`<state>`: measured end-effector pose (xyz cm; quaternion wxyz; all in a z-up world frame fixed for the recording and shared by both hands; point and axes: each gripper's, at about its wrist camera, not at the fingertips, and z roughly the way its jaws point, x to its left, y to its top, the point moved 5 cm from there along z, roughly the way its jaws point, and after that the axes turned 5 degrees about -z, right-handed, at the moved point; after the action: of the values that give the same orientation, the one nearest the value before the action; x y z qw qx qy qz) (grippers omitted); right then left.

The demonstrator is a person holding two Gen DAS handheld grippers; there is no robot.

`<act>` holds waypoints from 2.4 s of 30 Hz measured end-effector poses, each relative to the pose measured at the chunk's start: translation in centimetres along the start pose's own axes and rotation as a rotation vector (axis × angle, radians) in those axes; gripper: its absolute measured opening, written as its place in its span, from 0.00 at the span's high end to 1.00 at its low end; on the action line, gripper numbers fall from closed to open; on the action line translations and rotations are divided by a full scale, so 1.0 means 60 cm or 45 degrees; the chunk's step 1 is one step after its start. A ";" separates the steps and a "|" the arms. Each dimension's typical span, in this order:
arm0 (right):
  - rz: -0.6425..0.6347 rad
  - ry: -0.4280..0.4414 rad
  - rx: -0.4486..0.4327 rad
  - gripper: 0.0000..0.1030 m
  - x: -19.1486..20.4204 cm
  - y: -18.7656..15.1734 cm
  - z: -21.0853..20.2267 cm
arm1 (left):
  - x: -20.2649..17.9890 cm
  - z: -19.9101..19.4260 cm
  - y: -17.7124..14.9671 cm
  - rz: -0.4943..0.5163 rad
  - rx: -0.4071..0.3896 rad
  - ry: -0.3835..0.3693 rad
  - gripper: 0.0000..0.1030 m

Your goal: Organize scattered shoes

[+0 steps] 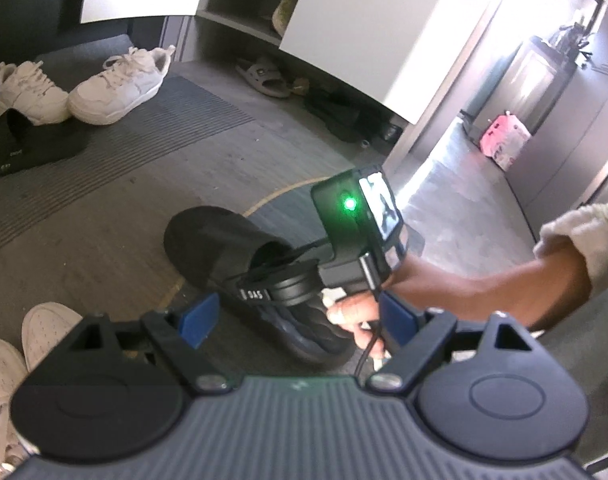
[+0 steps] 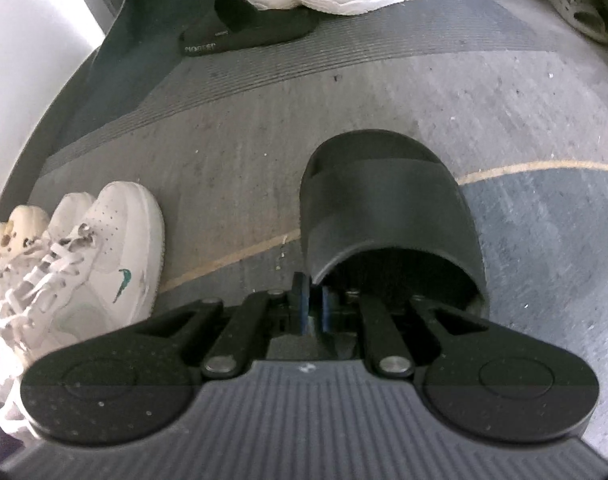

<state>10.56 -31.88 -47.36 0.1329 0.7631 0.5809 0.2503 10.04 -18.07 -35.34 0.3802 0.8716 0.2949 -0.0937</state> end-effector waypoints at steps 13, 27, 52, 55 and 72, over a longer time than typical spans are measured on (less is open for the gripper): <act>0.029 0.011 -0.163 0.21 -0.010 -0.003 -0.114 | 0.166 0.028 0.151 0.008 -0.172 0.450 0.13; -0.186 0.017 -0.259 0.21 -0.004 0.079 -0.100 | 0.575 0.155 0.380 -0.301 -0.187 1.179 0.14; -0.051 0.057 -0.125 0.21 -0.031 0.131 0.013 | 0.692 0.312 0.401 -0.212 -0.086 1.525 0.79; -0.041 0.054 -0.121 0.21 -0.027 0.128 0.005 | 0.686 0.286 0.403 -0.244 -0.107 1.536 0.83; -0.065 0.061 -0.232 0.21 0.013 0.106 -0.082 | 0.505 0.188 0.311 -0.148 -0.056 1.407 0.86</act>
<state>13.26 -33.44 -39.91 0.1941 0.7266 0.5779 0.3168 46.16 -22.79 -43.57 0.1813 0.7652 0.5000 0.3627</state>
